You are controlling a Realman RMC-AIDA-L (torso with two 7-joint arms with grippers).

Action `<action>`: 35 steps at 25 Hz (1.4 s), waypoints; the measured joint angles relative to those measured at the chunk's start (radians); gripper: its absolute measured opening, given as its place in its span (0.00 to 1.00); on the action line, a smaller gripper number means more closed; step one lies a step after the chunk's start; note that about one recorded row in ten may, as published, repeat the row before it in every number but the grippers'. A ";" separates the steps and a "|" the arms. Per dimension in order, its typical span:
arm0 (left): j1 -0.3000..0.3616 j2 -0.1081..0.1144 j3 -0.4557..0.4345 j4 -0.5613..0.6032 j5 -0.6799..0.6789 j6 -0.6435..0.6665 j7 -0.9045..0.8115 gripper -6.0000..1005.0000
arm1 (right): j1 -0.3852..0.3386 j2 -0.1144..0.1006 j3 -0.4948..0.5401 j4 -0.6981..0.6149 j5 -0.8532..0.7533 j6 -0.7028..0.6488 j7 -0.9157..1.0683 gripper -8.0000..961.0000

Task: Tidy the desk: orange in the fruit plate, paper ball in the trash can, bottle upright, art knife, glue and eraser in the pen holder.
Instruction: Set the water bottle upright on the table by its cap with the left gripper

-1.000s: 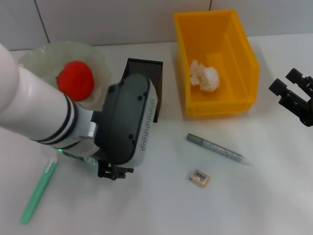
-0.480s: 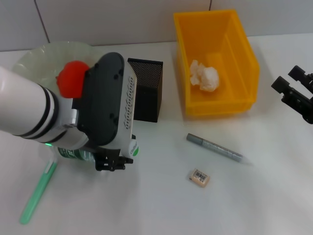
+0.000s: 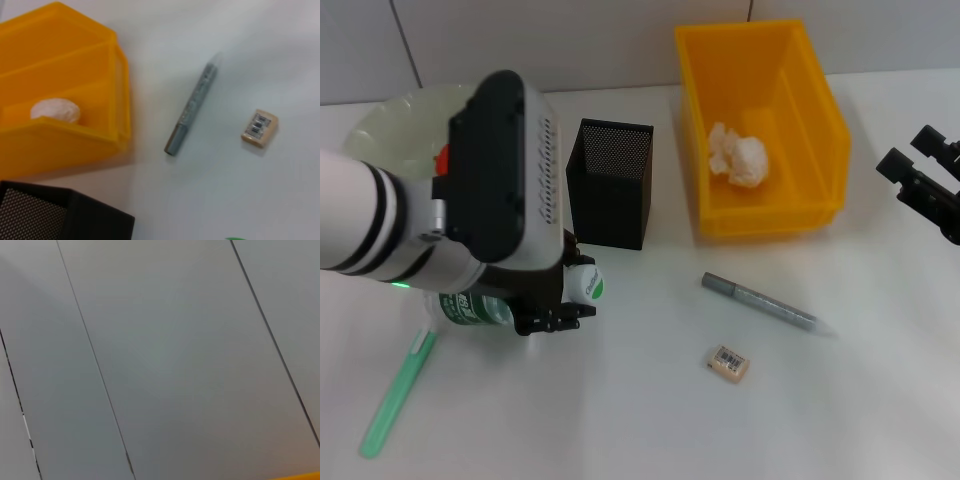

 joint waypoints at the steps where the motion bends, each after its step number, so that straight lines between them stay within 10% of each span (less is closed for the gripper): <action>1: 0.008 0.000 -0.011 0.000 -0.012 -0.003 0.003 0.45 | 0.001 -0.001 0.000 0.000 0.000 0.000 0.000 0.84; 35: 0.165 0.002 -0.197 -0.058 -0.348 -0.180 0.116 0.45 | 0.023 -0.009 -0.008 0.008 -0.002 0.009 0.006 0.84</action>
